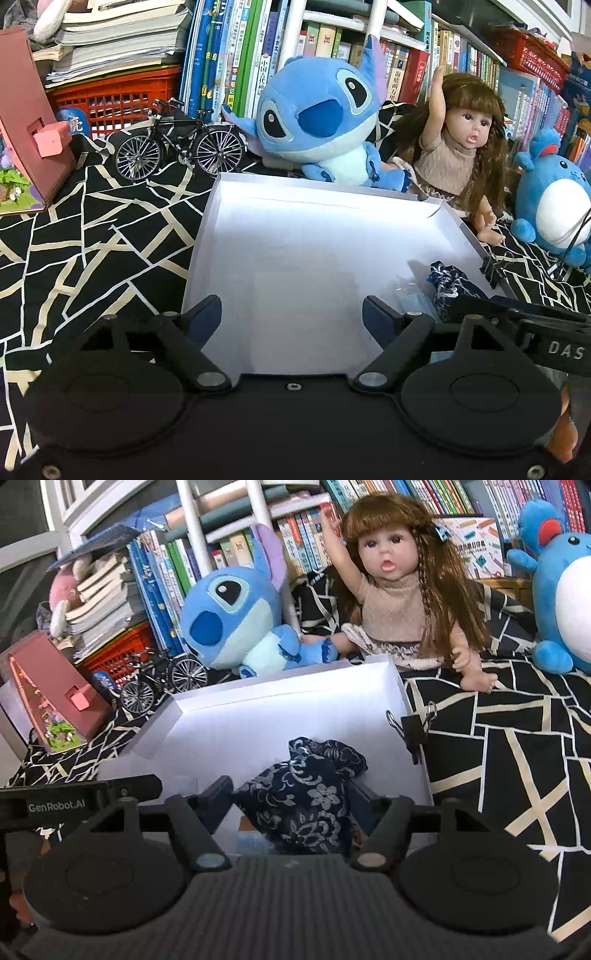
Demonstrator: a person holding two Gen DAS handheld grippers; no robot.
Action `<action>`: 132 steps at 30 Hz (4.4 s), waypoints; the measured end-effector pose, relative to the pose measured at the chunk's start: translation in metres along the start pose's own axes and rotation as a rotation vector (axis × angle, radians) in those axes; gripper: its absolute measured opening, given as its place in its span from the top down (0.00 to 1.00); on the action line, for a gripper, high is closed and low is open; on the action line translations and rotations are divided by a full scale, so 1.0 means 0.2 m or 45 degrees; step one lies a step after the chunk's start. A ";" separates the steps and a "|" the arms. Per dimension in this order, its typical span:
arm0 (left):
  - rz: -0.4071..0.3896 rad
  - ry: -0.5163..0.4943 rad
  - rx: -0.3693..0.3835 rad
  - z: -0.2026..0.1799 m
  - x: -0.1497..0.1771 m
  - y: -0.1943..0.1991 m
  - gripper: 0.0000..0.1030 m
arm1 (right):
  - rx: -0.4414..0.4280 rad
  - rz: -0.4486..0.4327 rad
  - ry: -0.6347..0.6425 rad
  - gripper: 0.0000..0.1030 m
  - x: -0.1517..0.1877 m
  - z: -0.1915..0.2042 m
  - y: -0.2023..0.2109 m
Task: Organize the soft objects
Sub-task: 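Open both grippers to release the items in the box and withdraw, then grasp the purple plush with the left gripper while the right grasps the white fluffy plush, then carry the purple plush and white fluffy plush into the white box with both grippers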
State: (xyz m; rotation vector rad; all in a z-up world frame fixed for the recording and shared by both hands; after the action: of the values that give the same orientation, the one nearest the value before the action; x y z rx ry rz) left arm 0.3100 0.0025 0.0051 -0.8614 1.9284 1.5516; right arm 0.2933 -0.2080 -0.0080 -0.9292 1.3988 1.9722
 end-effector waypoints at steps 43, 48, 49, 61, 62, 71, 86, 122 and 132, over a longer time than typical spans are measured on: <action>-0.175 -0.068 0.026 -0.02 0.35 0.63 0.07 | 0.020 -0.285 0.296 0.00 0.20 0.19 0.64; -0.179 -0.060 0.006 0.00 0.42 0.65 0.07 | 0.062 -0.293 0.314 0.00 0.26 0.17 0.68; -0.184 -0.060 -0.002 0.01 0.43 0.66 0.07 | 0.072 -0.296 0.315 0.00 0.28 0.17 0.69; -0.229 -0.069 -0.069 0.06 0.55 0.72 0.06 | 0.148 -0.312 0.314 0.00 0.38 0.14 0.73; -0.230 -0.070 -0.073 0.07 0.56 0.72 0.06 | 0.154 -0.312 0.312 0.00 0.39 0.14 0.74; -0.234 -0.072 -0.111 0.10 0.64 0.73 0.06 | 0.197 -0.298 0.263 0.00 0.47 0.08 0.76; -0.248 -0.091 -0.179 0.16 0.70 0.74 0.06 | 0.281 -0.265 0.273 0.00 0.56 0.03 0.76; -0.175 -0.072 -0.205 0.17 0.70 0.54 0.06 | 0.313 -0.109 0.321 0.00 0.61 0.00 0.61; -0.153 -0.082 -0.203 0.17 0.68 0.51 0.06 | 0.338 -0.072 0.320 0.00 0.57 -0.01 0.59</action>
State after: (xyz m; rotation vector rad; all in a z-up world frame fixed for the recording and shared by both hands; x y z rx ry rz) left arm 0.1437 0.0299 -0.0341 -0.9629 1.6942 1.6567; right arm 0.1354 -0.2425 -0.0301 -1.1046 1.7032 1.6201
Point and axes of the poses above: each gripper's, at about its wrist camera, not at the fingertips, and y roughly against the way its jaws point, z to its left, x to its underside, the point moved 6 cm from there along -y, roughly the way its jaws point, and after that the axes turned 4 degrees about y, right-handed, at the moved point
